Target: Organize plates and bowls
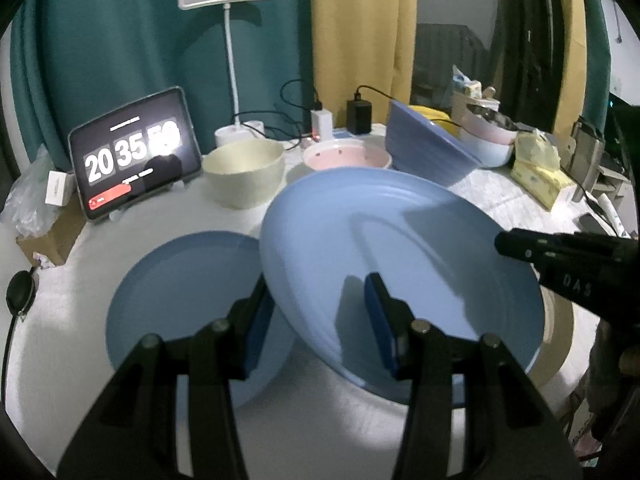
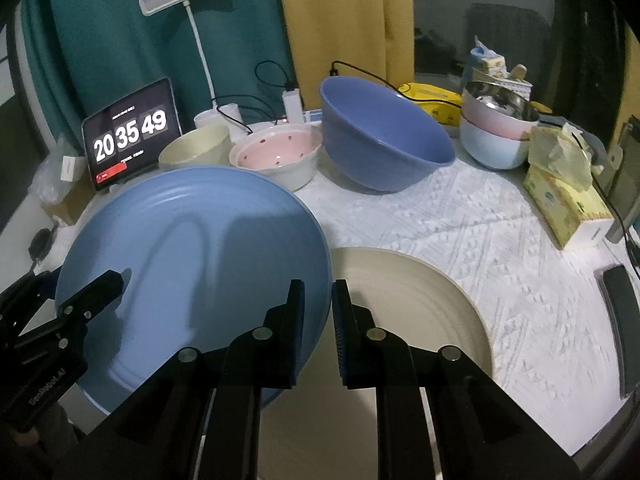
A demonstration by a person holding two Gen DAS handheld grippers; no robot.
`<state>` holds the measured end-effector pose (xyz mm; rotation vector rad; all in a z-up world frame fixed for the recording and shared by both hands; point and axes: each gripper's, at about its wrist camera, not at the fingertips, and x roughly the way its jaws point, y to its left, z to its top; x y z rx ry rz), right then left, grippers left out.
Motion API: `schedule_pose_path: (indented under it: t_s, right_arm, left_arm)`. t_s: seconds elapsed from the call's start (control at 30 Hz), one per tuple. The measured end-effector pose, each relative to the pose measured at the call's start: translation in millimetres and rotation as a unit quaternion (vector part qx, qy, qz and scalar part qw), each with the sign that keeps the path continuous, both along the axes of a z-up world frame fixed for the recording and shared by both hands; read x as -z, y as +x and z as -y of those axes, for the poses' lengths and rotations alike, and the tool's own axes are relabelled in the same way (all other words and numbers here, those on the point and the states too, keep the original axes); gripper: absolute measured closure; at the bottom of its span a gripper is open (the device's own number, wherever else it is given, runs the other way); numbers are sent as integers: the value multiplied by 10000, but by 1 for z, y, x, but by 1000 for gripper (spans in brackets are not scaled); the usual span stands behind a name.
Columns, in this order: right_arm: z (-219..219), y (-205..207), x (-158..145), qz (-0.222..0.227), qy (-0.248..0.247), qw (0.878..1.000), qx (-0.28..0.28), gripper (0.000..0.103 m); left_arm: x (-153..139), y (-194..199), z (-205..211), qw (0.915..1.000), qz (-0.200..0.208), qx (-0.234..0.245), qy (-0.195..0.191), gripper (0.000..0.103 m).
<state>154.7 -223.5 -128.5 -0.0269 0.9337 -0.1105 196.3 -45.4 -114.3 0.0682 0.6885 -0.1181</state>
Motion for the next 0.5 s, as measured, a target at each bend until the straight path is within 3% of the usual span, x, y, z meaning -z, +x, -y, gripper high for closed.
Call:
schedule_pose_path:
  t_s: [0.5]
  right_arm:
    - [41,-32,2,0,10,9997,262,87]
  left_arm:
    - [16,-9,47,9995,-191,234,106,56]
